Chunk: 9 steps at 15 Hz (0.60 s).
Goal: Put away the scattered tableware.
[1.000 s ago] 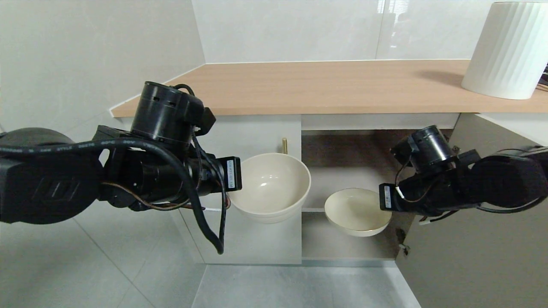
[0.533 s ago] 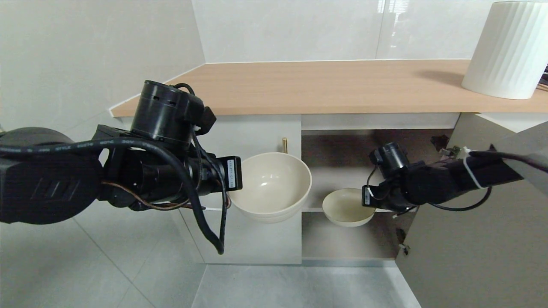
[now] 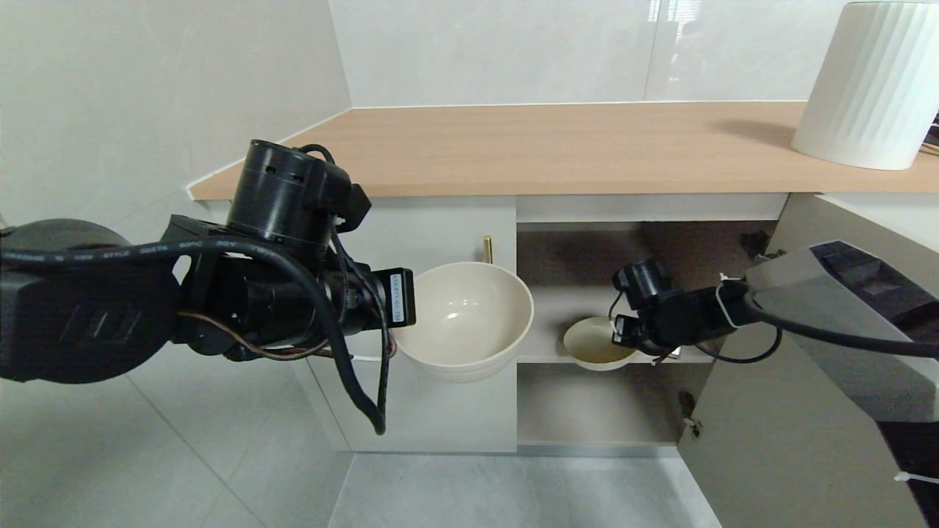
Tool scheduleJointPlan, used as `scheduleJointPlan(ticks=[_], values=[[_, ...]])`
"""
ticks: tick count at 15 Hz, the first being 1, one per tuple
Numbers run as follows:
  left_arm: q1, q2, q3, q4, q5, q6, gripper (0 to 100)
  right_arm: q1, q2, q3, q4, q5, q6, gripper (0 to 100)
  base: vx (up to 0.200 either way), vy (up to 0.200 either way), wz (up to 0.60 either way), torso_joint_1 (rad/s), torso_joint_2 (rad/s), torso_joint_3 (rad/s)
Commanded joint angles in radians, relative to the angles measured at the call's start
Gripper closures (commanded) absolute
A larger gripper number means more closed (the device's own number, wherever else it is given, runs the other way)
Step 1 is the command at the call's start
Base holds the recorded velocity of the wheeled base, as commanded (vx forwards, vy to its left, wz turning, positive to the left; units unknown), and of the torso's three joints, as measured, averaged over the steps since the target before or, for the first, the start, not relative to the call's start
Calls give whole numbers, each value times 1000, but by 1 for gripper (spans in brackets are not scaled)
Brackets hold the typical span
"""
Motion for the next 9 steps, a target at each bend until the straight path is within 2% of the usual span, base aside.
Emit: scheduleJointPlan(ticks=[1, 9], values=[[-1, 5, 0, 0, 0, -1, 100, -11, 65, -49, 2, -12, 11, 100, 0, 0, 0, 0, 0, 0], [-1, 5, 1, 0, 2, -1, 100, -22, 168, -220, 6, -87, 54, 100, 0, 0, 0, 0, 0, 0]])
